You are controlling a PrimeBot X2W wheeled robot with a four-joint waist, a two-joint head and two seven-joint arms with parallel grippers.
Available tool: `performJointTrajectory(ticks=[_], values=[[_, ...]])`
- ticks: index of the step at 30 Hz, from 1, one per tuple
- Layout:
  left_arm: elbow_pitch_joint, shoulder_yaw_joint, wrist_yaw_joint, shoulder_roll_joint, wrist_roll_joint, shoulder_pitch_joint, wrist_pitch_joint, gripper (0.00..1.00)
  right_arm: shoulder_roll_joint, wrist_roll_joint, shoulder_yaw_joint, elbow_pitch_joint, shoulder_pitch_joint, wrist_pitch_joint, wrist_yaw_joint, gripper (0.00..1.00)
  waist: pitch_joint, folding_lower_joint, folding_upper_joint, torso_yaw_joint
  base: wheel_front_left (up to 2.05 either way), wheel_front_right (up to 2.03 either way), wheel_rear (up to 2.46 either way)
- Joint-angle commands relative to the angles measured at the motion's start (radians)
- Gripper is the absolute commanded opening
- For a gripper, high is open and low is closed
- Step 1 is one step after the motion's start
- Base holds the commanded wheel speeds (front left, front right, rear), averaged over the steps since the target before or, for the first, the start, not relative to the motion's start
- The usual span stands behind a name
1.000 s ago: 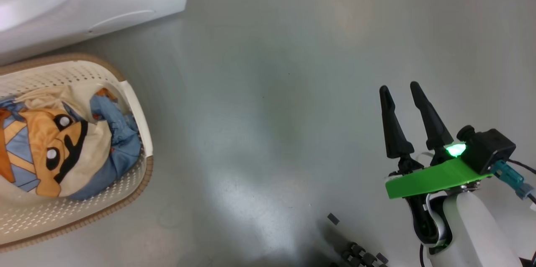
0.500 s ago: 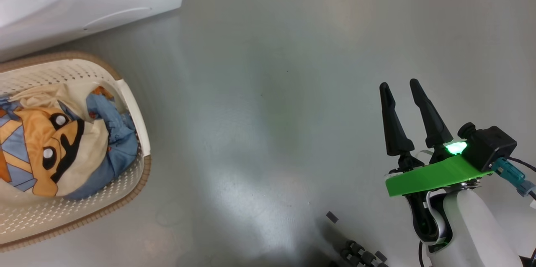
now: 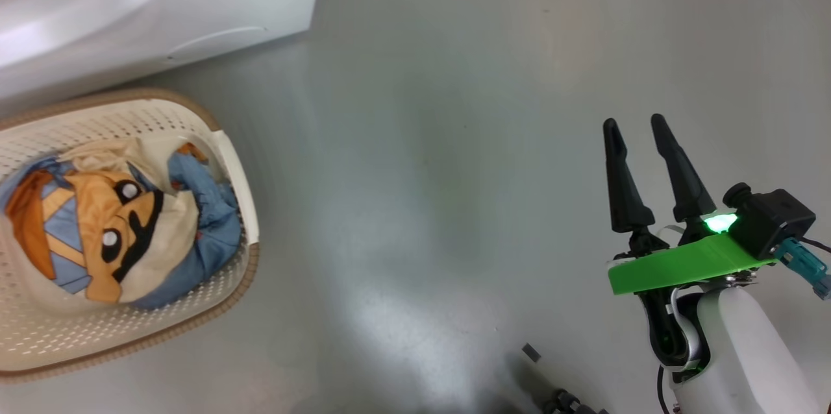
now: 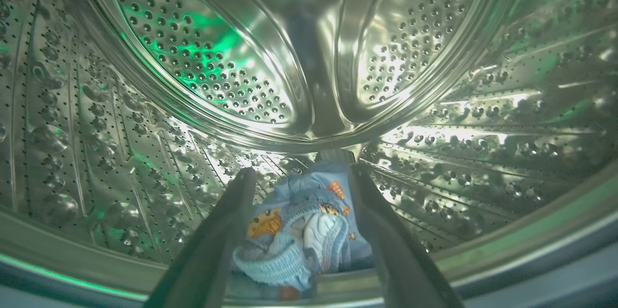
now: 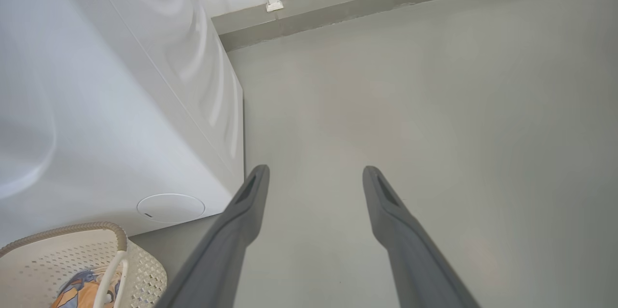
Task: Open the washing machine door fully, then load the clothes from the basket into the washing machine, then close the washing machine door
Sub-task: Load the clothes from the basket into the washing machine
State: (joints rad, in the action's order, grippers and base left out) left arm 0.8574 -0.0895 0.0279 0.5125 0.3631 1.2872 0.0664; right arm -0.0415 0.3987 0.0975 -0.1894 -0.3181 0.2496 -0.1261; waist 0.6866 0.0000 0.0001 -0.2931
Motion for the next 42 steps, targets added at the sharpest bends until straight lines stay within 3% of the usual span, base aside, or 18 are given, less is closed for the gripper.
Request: performJointTrajectory(ticks=[1, 16, 23, 33, 42], values=[[-0.015, 0.009, 0.006, 0.039, 0.001, -0.029, 0.013, 1.0, -0.009, -0.019, 0.011, 0.015, 0.025, 0.012, -0.005, 1.0, -0.023, 0.0, -0.0001, 0.02, 0.0, 0.0, 0.0], [-0.037, 0.019, 0.046, -0.122, 0.051, -0.365, 0.184, 1.0, -0.009, -0.091, -0.062, -0.013, 0.121, 0.012, -0.005, 1.0, -0.237, 0.0, -0.0001, 0.115, 0.0, 0.0, 0.0], [-0.202, 0.042, 0.067, -0.186, 0.044, -0.574, 0.195, 1.0, -0.009, -0.165, -0.105, -0.002, 0.191, -0.015, -0.005, 1.0, -0.345, 0.0, -0.0001, 0.16, 0.0, 0.0, 0.0], [-0.56, 0.043, 0.118, -0.293, -0.04, -1.008, 0.195, 1.0, -0.009, -0.241, -0.134, 0.092, 0.296, -0.108, -0.005, 1.0, -0.504, 0.0, -0.0001, 0.226, 0.0, 0.0, 0.0], [-0.662, 0.001, 0.138, -0.354, -0.073, -1.211, 0.195, 1.0, -0.009, -0.258, -0.092, 0.151, 0.356, -0.166, -0.005, 1.0, -0.608, 0.0, -0.0001, 0.267, 0.0, 0.0, 0.0]])
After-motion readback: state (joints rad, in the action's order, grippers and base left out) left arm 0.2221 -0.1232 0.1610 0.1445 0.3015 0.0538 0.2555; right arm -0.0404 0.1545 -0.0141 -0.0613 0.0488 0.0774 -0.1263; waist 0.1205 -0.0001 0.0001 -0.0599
